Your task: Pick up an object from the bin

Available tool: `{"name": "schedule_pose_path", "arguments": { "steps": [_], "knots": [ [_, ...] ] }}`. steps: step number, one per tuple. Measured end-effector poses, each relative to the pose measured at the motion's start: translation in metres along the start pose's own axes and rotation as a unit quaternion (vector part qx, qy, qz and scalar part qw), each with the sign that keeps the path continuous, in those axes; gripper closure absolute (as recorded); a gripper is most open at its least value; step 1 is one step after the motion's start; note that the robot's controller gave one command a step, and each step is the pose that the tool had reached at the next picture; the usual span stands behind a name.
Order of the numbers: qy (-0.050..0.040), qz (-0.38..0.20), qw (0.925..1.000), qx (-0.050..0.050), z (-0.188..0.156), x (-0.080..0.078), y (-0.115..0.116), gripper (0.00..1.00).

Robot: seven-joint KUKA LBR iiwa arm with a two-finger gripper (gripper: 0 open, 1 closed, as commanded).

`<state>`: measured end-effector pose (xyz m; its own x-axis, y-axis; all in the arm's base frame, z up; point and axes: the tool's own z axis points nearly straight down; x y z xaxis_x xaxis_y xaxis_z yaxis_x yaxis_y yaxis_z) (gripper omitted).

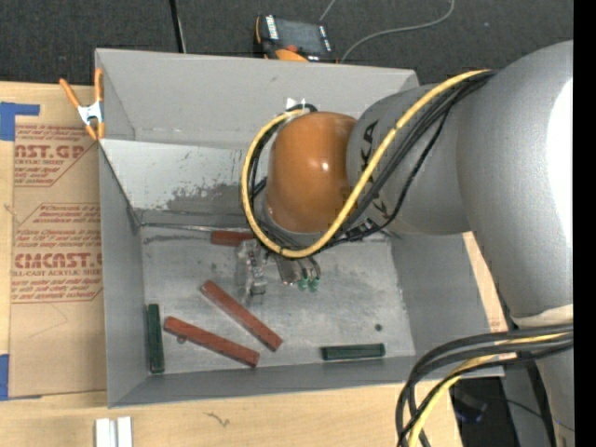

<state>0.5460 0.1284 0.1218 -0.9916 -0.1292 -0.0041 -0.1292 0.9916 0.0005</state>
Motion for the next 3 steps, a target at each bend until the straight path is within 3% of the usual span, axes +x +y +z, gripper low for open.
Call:
{"name": "schedule_pose_path", "arguments": {
  "steps": [1, 2, 3],
  "knots": [
    [0.0012, 0.0, 1.0, 0.0, 0.001, 0.0, 0.0, 0.0],
    [0.0028, -0.017, 0.9998, -0.001, 0.052, 0.037, 0.045, 0.0],
    [-0.0001, 0.042, 0.9991, -0.001, 0.051, 0.043, 0.043, 0.0]
  ]
}}
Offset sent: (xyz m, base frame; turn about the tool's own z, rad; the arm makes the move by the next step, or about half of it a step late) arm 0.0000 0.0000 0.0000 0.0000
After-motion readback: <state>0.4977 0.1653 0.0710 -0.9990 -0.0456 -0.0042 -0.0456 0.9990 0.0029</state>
